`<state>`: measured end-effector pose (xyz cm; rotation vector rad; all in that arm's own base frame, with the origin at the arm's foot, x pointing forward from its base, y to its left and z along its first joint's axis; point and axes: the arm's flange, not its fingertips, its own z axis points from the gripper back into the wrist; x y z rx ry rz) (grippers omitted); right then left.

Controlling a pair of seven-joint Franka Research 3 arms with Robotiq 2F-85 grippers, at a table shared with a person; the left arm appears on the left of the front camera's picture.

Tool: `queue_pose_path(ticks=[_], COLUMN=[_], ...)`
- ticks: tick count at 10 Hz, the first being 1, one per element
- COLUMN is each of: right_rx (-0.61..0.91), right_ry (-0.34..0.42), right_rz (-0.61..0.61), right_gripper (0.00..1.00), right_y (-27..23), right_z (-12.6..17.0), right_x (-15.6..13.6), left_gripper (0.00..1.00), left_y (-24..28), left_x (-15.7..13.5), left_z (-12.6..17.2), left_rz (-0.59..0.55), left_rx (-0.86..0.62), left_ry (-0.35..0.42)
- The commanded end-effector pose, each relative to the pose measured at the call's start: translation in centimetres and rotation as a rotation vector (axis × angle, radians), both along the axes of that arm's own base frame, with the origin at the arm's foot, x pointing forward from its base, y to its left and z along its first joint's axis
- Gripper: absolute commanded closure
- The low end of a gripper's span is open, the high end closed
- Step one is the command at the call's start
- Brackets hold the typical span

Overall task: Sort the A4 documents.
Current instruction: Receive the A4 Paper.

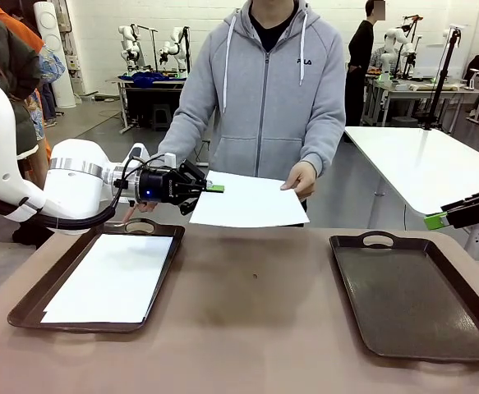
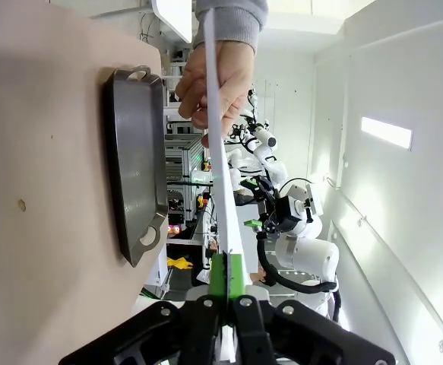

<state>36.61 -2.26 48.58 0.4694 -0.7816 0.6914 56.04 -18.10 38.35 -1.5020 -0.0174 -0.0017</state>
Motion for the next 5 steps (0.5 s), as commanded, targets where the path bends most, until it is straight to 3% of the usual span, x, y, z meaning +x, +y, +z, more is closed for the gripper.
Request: queue_pose_path(ticks=[1,5], right_rx=[0.027,0.027], right_ry=[-0.014,-0.014], right_rz=[0.015,0.015], right_gripper=[0.0,0.0], right_y=[-0.01,-0.01], right_z=[-0.41,-0.41], right_x=[0.35,0.35], left_gripper=[1.0,1.0], left_y=[-0.16,0.01], left_x=[0.18,0.03], left_z=[0.07,0.03], left_rz=[0.01,0.0], left_rx=[-0.007,0.002], left_ry=[-0.025,-0.001])
